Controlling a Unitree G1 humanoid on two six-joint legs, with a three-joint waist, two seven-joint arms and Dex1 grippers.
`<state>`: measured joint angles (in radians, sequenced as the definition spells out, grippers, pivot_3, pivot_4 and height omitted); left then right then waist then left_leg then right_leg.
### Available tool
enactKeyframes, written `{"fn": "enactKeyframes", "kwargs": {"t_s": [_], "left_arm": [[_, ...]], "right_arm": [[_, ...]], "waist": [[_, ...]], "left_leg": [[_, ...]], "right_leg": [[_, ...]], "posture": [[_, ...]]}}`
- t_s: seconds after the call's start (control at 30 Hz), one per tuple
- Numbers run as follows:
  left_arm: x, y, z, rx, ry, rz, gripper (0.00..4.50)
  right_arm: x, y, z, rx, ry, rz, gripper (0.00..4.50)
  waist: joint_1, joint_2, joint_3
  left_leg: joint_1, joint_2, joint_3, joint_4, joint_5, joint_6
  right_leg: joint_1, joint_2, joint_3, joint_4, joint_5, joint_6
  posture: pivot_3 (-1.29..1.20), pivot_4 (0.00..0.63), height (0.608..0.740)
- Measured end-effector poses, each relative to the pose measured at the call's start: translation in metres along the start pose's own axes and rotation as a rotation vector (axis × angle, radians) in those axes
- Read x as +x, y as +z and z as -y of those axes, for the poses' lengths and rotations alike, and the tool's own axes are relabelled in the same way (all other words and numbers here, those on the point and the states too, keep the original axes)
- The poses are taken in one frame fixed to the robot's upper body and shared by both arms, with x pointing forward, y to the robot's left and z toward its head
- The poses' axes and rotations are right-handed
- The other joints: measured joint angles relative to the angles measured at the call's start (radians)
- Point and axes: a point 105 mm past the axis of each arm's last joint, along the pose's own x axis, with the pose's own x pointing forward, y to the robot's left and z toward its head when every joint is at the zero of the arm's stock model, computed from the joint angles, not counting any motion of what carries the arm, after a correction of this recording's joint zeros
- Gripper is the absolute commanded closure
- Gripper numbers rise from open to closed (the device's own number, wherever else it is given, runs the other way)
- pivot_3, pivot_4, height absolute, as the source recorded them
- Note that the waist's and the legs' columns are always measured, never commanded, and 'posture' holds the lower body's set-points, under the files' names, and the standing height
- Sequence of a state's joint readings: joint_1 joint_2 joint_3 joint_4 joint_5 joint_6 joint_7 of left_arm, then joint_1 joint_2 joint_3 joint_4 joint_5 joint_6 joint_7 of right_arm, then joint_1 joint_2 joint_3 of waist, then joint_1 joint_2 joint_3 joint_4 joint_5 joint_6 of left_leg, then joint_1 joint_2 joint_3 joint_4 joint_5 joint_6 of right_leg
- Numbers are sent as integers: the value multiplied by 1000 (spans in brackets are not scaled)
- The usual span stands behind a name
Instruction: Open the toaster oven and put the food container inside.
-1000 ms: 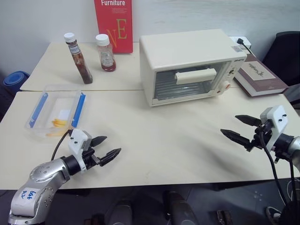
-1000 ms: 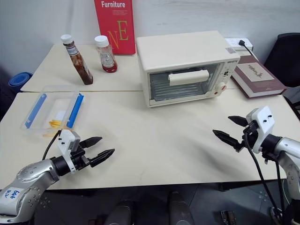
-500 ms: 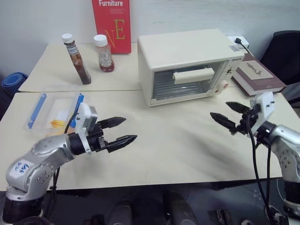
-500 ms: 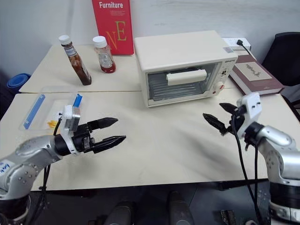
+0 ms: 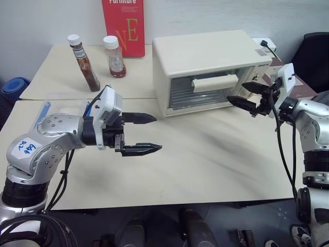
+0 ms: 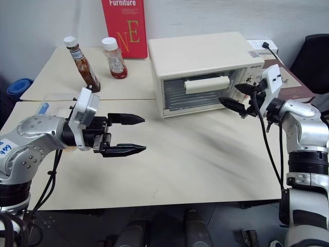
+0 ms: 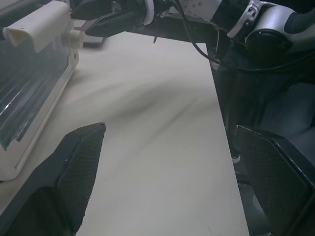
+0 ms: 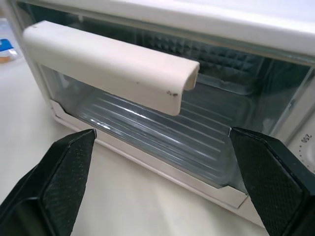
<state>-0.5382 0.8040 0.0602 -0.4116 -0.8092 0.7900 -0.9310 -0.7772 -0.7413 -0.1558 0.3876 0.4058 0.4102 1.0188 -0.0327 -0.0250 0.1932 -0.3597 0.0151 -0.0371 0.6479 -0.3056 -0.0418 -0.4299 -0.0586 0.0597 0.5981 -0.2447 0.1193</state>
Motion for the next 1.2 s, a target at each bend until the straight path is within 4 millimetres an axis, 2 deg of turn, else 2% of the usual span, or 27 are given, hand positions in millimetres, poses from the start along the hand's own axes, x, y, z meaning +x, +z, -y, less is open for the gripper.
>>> {"fn": "enactKeyframes", "kwargs": {"t_s": [0.23,0.43,0.57,0.67,0.77,0.93,1.07,1.2], "left_arm": [[-3,-4,-11,19,51,-21,0],[1,12,-24,53,73,29,0],[3,19,-42,43,126,57,0],[4,24,-54,58,156,73,624],[8,30,-63,92,169,74,1490],[24,33,-76,135,159,54,3096],[37,26,-80,153,131,30,4423],[53,16,-86,158,119,6,4469]], "right_arm": [[8,9,-17,-50,81,0,20],[7,5,-23,-53,89,-6,20],[-3,-4,-33,-45,101,-6,20],[-8,-11,-44,-34,119,-17,0],[-11,-19,-57,-36,138,-39,0],[-9,-25,-73,-32,151,-23,0],[-8,-26,-76,-36,137,-19,0],[-11,-29,-78,-24,118,-15,0]], "waist": [[1,0,0],[0,0,0],[-2,0,0],[-9,0,0],[-18,1,0],[-25,1,0],[-24,1,0],[-21,1,0]], "left_leg": [[1,0,0,1,0,0],[1,0,0,1,0,0],[1,0,0,1,0,0],[1,0,0,1,0,0],[1,1,0,0,0,0],[1,1,0,0,0,0],[1,1,0,0,0,0],[1,0,0,1,0,0]], "right_leg": [[0,0,0,3,0,0],[0,0,0,3,0,0],[0,0,0,3,0,0],[-1,1,0,4,0,0],[-1,1,0,5,0,0],[-2,2,1,6,0,0],[-2,2,1,6,0,0],[-2,2,1,5,0,0]], "posture": [[0,150,740],[0,150,740],[0,150,740],[0,150,740],[0,150,740],[0,150,740],[0,150,740],[0,150,740]]}}
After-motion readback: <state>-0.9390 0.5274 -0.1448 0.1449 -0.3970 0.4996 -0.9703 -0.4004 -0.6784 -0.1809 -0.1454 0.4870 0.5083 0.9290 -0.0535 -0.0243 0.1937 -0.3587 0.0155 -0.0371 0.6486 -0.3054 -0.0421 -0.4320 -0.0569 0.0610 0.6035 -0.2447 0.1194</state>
